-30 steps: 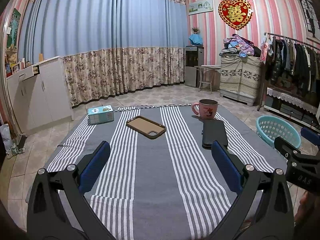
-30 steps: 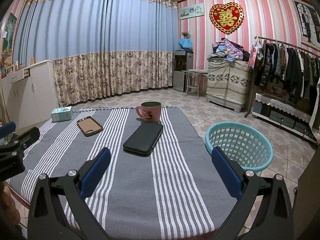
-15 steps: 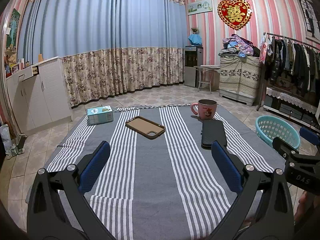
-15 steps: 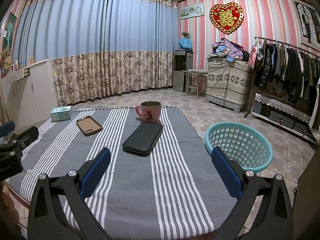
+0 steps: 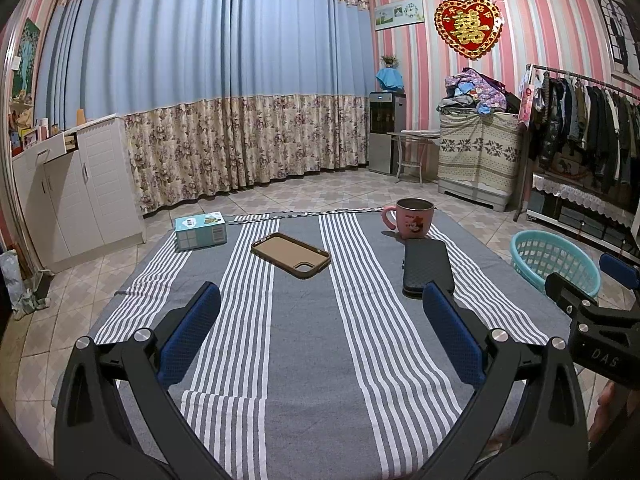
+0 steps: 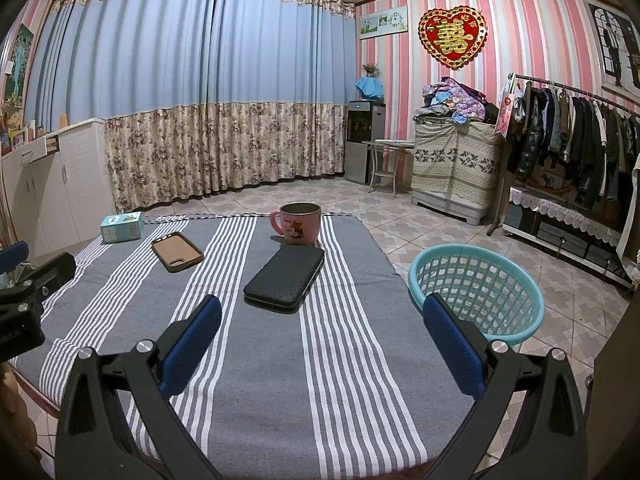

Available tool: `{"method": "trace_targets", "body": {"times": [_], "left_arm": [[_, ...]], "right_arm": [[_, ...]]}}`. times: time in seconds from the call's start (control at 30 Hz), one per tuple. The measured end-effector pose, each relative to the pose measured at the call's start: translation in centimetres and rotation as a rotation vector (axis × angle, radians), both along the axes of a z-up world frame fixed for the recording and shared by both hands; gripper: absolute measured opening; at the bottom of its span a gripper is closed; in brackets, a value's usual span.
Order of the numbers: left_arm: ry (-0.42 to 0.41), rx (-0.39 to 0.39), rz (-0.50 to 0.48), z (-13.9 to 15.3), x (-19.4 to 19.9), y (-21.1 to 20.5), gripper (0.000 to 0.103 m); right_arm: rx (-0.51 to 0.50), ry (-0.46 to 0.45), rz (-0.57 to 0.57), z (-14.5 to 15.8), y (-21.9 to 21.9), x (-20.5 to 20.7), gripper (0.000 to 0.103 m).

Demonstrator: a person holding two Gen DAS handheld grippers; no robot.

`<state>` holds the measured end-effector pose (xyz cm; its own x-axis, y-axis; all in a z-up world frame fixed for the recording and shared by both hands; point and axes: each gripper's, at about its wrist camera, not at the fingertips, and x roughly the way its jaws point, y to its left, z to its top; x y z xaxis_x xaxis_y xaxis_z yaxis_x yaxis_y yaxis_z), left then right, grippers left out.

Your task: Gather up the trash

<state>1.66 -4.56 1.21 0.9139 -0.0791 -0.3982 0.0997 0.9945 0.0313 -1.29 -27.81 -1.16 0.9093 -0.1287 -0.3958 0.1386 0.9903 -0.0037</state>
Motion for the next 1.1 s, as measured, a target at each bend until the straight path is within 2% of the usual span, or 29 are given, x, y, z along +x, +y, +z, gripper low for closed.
{"method": "trace_targets", "body": {"times": [1.1], "left_arm": [[-0.002, 0.004, 0.000, 0.05, -0.12, -0.28, 0.098]], "right_arm": [[-0.001, -0.002, 0.000, -0.07, -0.11, -0.02, 0.098]]}}
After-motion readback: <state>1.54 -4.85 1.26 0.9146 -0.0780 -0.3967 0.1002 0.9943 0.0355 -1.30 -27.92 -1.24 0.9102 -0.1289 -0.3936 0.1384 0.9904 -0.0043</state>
